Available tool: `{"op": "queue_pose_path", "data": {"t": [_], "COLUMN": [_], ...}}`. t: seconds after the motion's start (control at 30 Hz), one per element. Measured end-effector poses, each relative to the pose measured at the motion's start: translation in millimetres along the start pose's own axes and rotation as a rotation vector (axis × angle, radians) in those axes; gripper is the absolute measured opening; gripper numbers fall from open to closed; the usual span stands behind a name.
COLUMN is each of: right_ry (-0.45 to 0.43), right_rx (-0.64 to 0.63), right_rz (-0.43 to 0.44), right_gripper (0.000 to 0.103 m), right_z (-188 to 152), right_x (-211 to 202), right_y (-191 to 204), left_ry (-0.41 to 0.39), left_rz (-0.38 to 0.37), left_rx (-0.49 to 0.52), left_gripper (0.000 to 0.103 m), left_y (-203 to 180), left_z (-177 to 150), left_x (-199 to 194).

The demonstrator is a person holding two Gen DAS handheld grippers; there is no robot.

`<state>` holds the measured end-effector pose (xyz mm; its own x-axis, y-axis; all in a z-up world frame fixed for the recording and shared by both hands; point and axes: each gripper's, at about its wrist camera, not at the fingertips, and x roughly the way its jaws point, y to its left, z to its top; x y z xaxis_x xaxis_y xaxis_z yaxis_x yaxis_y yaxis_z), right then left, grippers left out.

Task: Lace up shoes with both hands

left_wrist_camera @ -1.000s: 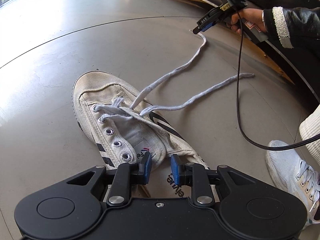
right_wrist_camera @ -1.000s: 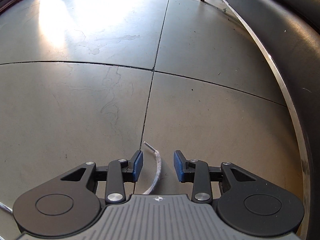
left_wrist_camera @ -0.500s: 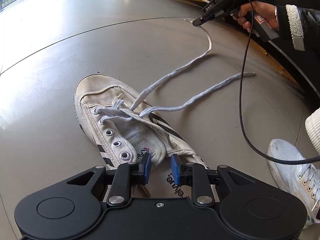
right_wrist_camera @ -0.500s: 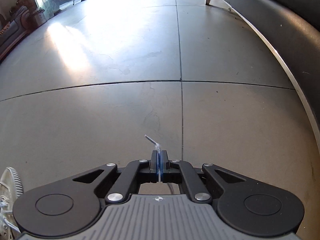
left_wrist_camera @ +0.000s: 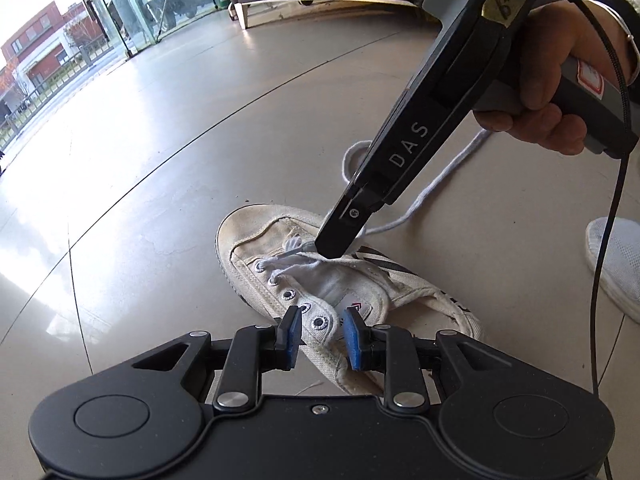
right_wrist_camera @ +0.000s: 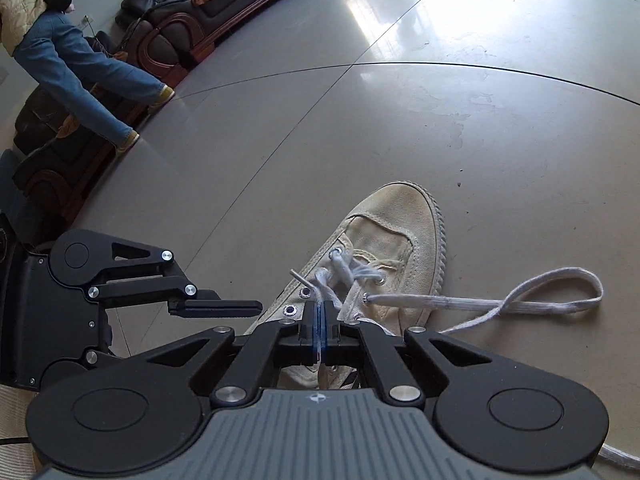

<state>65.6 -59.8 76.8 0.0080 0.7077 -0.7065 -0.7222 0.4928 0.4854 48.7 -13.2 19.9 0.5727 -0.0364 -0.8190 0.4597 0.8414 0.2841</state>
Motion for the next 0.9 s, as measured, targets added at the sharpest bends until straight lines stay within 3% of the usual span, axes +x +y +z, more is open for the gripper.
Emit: {"op": "queue_pose_path", "data": {"t": [0.1,0.3,0.53,0.77,0.9], "right_ry": [0.007,0.005,0.007,0.006,0.008], "right_rx": [0.005,0.011,0.014,0.021,0.021], "right_rz": [-0.022,-0.028,-0.022,-0.021,-0.021], "right_gripper": [0.002,0.002,0.002,0.002,0.002], "right_z": [2,3,-1,0,-1], "right_x": [0,4,7,9,10], "right_y": [-1,-5,-7,-11,-14], "left_ry": [0.0,-0.001,0.022,0.027,0.048], "left_rz": [0.041,0.082,0.165,0.186,0.201], "left_rx": [0.102,0.21,0.416,0.494,0.479], "left_gripper": [0.029,0.028,0.029,0.027,0.027], "left_y": [-11,-26,-52,-64,-64], "left_z": [1,6,1,3,3], "left_x": [4,13,32,30,33]}}
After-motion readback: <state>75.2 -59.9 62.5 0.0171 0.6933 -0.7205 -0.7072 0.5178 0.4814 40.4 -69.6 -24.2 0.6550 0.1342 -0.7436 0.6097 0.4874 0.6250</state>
